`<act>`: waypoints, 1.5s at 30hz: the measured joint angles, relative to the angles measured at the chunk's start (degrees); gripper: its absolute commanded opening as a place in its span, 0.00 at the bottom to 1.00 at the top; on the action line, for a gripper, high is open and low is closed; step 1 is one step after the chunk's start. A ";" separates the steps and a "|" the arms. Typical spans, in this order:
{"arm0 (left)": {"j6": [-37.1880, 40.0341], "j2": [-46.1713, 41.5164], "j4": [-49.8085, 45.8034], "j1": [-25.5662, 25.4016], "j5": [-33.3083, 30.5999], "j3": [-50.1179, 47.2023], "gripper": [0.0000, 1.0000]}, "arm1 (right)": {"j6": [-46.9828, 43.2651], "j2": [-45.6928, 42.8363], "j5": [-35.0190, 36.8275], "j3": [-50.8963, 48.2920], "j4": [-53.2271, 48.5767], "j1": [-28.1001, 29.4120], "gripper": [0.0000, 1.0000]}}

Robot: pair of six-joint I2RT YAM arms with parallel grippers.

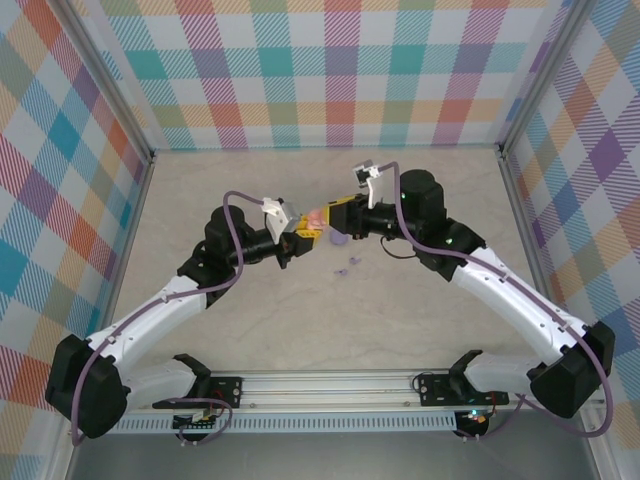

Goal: Insert the wireless bluetooth earbuds into the charging case

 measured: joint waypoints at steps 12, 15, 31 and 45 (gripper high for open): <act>-0.74 -0.04 0.22 -0.11 0.09 0.02 0.10 | -0.31 -0.20 4.52 -1.62 1.84 2.36 0.25; -1.46 -0.04 0.24 -0.11 0.09 0.02 0.09 | -0.48 -0.20 5.16 -1.86 2.51 2.71 0.25; -5.40 -0.04 3.39 -0.11 0.17 0.07 0.09 | -0.90 -0.20 7.93 -3.34 4.02 3.28 0.25; -6.58 -0.04 3.61 -0.11 0.61 0.07 0.10 | -0.90 -0.20 8.48 -3.39 4.09 3.28 0.25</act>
